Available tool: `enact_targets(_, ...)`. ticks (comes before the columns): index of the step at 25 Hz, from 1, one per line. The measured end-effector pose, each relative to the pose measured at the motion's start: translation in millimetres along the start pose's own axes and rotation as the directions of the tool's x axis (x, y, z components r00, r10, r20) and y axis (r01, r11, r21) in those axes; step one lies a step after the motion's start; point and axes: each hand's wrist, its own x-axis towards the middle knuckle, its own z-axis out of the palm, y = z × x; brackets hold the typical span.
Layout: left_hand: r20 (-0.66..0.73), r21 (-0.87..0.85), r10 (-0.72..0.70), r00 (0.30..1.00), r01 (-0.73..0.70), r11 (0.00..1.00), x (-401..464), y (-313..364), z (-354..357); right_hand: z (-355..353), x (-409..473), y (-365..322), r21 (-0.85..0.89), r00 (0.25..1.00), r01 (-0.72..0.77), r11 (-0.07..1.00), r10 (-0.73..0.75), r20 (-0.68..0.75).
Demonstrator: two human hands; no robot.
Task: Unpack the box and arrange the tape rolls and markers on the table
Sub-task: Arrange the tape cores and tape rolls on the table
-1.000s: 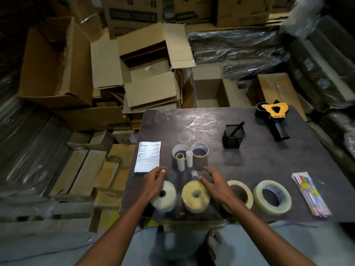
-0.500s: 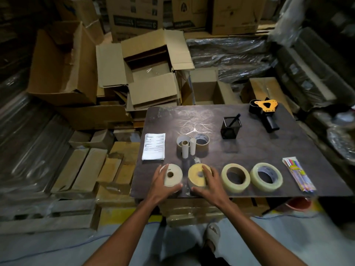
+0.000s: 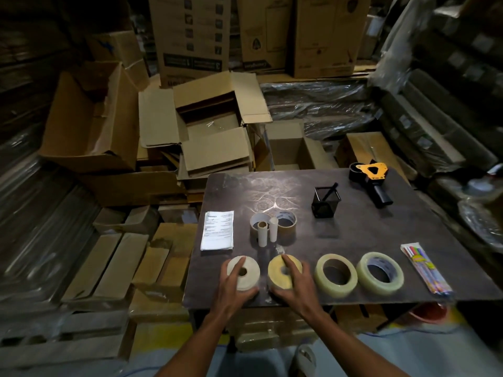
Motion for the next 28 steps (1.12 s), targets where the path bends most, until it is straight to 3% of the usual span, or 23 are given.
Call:
enact_targets(18,-0.116,0.041,0.052,0.992,-0.047,0.998,-12.4,1.2,-30.3,-13.8,-7.3,5.3,0.015,0.988,0.154,0.988,-0.154,0.008)
enact_targets(28,-0.178,0.036,0.144,0.973,-0.14,0.989,36.1,33.2,-76.2,-70.0,46.0,-60.8,0.027,0.942,0.324,0.946,-0.32,-0.103)
